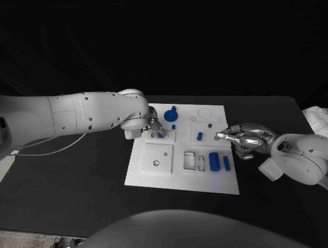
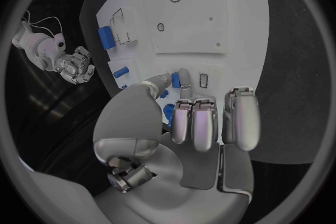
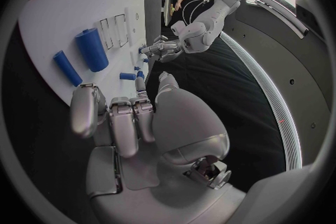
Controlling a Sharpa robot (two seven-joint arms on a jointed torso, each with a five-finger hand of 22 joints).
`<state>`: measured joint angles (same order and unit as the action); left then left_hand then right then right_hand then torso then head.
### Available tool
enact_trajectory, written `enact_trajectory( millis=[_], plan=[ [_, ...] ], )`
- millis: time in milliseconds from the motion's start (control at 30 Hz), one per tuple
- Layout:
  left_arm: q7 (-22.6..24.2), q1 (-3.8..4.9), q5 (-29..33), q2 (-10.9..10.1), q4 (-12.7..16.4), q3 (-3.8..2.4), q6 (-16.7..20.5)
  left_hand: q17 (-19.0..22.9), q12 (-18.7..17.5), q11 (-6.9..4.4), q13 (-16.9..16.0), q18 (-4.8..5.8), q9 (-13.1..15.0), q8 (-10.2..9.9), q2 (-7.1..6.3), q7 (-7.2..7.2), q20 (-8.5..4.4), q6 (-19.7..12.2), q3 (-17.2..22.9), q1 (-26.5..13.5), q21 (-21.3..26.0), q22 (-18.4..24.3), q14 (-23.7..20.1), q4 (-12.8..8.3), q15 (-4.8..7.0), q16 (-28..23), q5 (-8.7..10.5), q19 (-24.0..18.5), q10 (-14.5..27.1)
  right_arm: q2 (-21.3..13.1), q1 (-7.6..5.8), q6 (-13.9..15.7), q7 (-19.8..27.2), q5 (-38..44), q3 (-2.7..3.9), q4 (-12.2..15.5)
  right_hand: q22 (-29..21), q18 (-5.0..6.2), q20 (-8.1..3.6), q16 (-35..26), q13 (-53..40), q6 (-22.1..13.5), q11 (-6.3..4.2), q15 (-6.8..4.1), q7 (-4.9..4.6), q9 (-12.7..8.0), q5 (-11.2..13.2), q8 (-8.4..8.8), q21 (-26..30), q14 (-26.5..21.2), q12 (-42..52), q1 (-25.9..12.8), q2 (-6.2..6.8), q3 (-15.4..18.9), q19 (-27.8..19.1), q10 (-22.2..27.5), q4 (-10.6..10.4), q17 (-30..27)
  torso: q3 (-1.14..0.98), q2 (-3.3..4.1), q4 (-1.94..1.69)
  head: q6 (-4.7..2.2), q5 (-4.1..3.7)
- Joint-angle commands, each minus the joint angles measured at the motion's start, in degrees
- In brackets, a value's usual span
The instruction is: Assemble the parts on the task board
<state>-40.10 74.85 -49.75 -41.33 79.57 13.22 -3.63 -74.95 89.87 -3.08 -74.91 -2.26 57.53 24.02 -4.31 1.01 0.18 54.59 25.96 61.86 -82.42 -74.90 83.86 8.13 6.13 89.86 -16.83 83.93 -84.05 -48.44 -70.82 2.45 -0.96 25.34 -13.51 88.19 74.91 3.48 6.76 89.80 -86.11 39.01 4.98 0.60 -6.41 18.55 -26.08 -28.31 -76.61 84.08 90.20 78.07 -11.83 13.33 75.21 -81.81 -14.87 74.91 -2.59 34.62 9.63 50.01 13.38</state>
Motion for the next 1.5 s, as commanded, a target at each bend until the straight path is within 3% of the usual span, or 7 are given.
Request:
enact_trajectory(
  millis=[33, 233, 767, 1000, 1167, 1333, 1500],
  plan=[
    [-7.1, -0.14, 0.3, 0.1, 0.0, 0.02, -0.8, -15.1, 0.1, 0.41, -15.1, -0.20, -0.1, -0.6, 0.19, 0.49, 0.54, 0.0, -1.2, -0.6, 0.4, -5.7, 6.1, 0.4, -0.47, 0.1, 1.30, 1.4, -6.0, 0.0, 0.12, -1.1, 0.2, 0.2, -0.01, 0.0, 9.7, 0.60, 0.00, 0.2, -3.9, -0.3, -2.47, -0.39, -0.11, -0.1, -0.3, 0.21, 0.3, 5.9, -0.2, 1.5, -0.95, -0.4, -0.3, -8.2, 0.0, 15.1, 0.02, -0.02, 0.02, -0.01, 0.02],
    [-7.1, -0.23, 0.3, 0.2, 0.0, 0.02, -0.7, -15.1, 0.1, 0.58, -15.1, -0.21, 0.0, -1.3, 0.58, 0.65, 0.66, 0.1, -3.8, -0.7, 0.5, -5.7, 6.1, 1.5, -0.59, 0.1, 4.28, 1.4, -6.0, 0.0, 0.22, -1.2, 0.2, 0.2, -0.01, 0.0, 9.7, 0.60, 0.00, 0.2, -3.9, -0.3, -2.47, -0.39, -0.11, -0.1, -0.3, 0.21, 0.3, 5.9, -0.2, 1.5, -0.95, -0.5, -0.3, -8.2, 0.0, 15.1, 0.02, -0.02, -0.01, -0.01, -0.01],
    [-8.2, -0.47, -0.1, -0.2, 0.2, 0.02, -0.4, -15.1, 0.1, 0.72, -15.1, -0.16, 0.2, -2.2, 0.52, 0.86, 0.74, 0.3, -7.9, -1.2, 0.4, -6.1, 6.1, 3.1, -0.68, 0.1, 7.25, 1.7, -6.0, -0.4, 0.38, -1.2, 0.4, 0.2, -0.01, 0.1, 9.6, 0.62, 0.00, 0.2, -3.9, -0.3, -2.47, -0.39, -0.12, -0.1, -0.3, 0.23, 0.3, 5.9, -0.2, 1.5, -0.96, -0.5, -0.4, -8.2, 0.0, 15.1, 0.03, -0.03, -0.04, -0.01, 0.17],
    [-8.1, -0.51, -0.2, -0.9, 1.3, 0.02, 0.1, -15.1, 0.1, 0.90, -15.1, -0.08, 1.7, -1.6, -1.23, 1.05, 0.90, -0.2, -13.9, -4.7, 0.2, -6.4, 6.1, 6.3, -0.81, 0.1, 12.23, 1.9, -6.0, -0.6, 0.45, -1.2, 0.4, 0.2, 0.00, 0.1, 9.6, 0.62, 0.00, 0.2, -3.9, -0.3, -2.47, -0.39, -0.12, -0.1, -0.3, 0.23, 0.3, 5.9, -0.2, 1.5, -0.96, -0.5, -0.4, -8.2, 0.0, 15.1, 0.06, 0.02, -0.07, -0.01, 0.15],
    [-8.2, -0.50, -1.0, -1.7, 2.3, 0.00, 0.3, -15.1, 0.1, 0.85, -15.1, -0.08, 2.3, -1.2, -1.49, 0.99, 0.84, -0.3, -15.7, -4.9, 0.2, -6.5, 6.1, 7.0, -0.77, 0.1, 13.17, 2.0, -6.0, -0.8, 0.48, -1.2, 0.5, 0.2, 0.00, 0.1, 9.6, 0.63, -0.01, 0.2, -3.9, -0.4, -2.47, -0.40, -0.13, -0.1, -0.3, 0.25, 0.4, 5.9, -0.2, 1.6, -0.94, -0.5, -0.4, -8.2, 0.0, 15.1, 0.07, 0.02, -0.16, -0.01, 0.16],
    [-8.5, -0.34, -1.8, -3.6, 3.9, -0.04, -0.3, -15.1, 0.1, 0.77, -15.1, -0.14, 2.8, -0.8, -1.48, 0.87, 0.78, -0.2, -16.9, -4.8, 0.4, -6.3, 6.1, 7.5, -0.68, 0.1, 13.53, 2.0, -6.0, -1.0, 0.51, -1.1, 0.6, 0.2, 0.00, 0.1, 9.6, 0.63, -0.01, 0.2, -3.9, -0.4, -2.47, -0.40, -0.14, -0.1, -0.3, 0.26, 0.4, 5.9, -0.2, 1.6, -0.93, -0.5, -0.4, -8.2, 0.0, 15.1, 0.05, -0.09, -0.03, -0.01, 0.35],
    [-8.6, 1.09, -2.6, -7.2, 7.8, -0.14, -0.3, -15.1, 0.1, 0.67, -15.1, -0.10, 3.2, -0.6, -1.42, 0.76, 0.70, 0.0, -17.9, -4.9, 0.3, -6.5, 6.1, 7.9, -0.61, 0.1, 13.62, 2.1, -6.0, -1.4, 0.52, -0.5, 1.3, 0.2, 0.00, 0.3, 9.6, 0.61, -0.01, 0.2, -3.9, -0.4, -2.47, -0.40, -0.15, -0.1, -0.3, 0.26, 0.3, 5.9, -0.2, 1.6, -0.91, -0.5, -0.4, -8.2, 0.0, 15.1, 0.07, -0.01, -0.22, -0.01, 0.38]
  ],
)
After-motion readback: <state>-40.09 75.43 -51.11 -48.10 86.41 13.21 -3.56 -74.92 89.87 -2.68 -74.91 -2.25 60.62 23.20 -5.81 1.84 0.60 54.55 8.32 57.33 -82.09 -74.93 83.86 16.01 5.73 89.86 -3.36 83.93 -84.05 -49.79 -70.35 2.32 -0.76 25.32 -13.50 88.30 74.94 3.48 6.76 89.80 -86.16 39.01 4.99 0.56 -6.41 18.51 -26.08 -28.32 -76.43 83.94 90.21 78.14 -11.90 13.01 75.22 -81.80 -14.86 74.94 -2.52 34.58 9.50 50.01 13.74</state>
